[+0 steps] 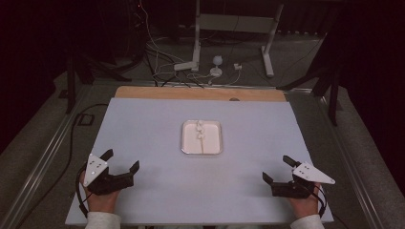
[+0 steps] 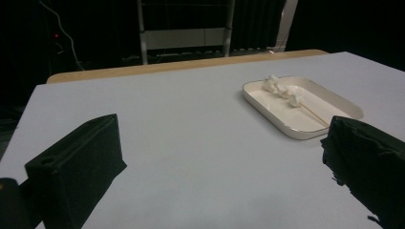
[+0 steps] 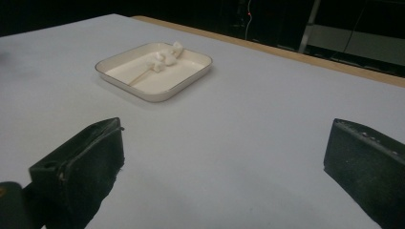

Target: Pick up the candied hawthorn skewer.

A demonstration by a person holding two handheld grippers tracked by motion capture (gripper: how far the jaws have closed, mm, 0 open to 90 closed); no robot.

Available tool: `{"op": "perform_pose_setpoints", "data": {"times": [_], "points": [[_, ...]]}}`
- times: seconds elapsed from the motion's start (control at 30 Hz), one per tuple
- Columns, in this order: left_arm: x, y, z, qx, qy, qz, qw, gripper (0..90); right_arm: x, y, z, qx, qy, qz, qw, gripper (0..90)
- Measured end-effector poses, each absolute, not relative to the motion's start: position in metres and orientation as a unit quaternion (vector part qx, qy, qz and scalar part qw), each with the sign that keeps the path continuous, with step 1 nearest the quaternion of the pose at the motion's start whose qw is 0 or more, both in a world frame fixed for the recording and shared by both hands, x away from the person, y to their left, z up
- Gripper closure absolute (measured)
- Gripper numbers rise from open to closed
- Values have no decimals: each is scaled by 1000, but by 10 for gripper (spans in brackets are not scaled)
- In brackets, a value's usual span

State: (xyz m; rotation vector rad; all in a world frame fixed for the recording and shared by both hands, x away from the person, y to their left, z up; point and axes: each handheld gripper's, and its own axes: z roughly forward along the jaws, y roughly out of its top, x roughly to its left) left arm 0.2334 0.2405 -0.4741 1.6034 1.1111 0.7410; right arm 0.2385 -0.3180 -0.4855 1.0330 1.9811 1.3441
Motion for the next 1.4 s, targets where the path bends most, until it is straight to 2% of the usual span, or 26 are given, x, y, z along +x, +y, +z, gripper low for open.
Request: {"op": "perform_pose_setpoints", "data": {"times": [0.67, 1.4], "points": [[235, 234, -467, 659, 469, 300, 505, 8, 239, -321, -485, 393, 727, 498, 261, 1], [271, 215, -441, 678, 471, 274, 494, 7, 241, -323, -487, 398, 728, 496, 257, 1]]}}
